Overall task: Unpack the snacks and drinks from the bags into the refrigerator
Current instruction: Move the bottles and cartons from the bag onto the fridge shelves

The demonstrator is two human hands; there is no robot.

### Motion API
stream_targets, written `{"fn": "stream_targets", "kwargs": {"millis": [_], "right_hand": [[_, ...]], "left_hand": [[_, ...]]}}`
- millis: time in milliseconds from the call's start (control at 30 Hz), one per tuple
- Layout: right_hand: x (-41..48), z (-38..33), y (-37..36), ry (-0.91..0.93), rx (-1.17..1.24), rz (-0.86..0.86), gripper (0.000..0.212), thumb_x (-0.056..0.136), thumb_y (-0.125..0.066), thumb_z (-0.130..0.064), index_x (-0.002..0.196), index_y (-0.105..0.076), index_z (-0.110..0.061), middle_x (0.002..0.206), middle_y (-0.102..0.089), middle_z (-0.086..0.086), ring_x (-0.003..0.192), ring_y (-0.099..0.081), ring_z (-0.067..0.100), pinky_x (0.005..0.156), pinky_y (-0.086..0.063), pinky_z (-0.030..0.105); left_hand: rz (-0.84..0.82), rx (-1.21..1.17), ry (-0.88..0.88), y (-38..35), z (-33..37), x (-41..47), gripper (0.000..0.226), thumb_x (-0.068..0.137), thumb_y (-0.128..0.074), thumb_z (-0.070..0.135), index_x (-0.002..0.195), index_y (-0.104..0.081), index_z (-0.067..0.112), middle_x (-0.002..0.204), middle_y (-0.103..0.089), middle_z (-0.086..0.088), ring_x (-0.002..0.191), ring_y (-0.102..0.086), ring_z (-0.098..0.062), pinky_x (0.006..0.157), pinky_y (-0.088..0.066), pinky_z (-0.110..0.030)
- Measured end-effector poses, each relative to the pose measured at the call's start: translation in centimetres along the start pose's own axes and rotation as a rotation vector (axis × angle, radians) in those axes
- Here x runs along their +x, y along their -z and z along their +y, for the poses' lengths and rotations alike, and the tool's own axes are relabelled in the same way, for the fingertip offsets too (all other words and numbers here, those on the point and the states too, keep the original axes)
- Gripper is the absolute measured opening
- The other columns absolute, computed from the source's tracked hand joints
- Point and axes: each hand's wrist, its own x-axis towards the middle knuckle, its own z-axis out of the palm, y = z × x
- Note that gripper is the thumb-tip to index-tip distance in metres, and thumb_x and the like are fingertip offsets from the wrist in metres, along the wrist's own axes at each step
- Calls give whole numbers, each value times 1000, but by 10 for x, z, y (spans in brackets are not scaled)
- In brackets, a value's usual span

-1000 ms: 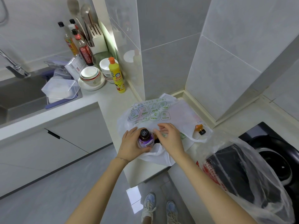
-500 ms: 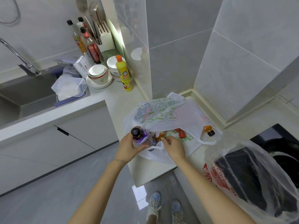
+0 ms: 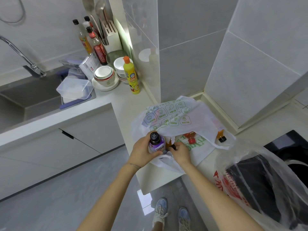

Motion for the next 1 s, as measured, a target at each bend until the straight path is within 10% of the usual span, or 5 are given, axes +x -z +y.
{"fn": "stream_targets", "kwargs": {"millis": [1000], "right_hand": [[-42, -62, 96, 544, -304, 340, 20, 81, -72, -27, 87, -64, -10, 83, -56, -1, 78, -55, 17, 67, -48, 32]], "left_hand": [[138, 92, 6, -13, 13, 13, 65, 61, -83, 45, 115, -52, 28, 109, -58, 11, 103, -41, -16, 88, -40, -30]]}}
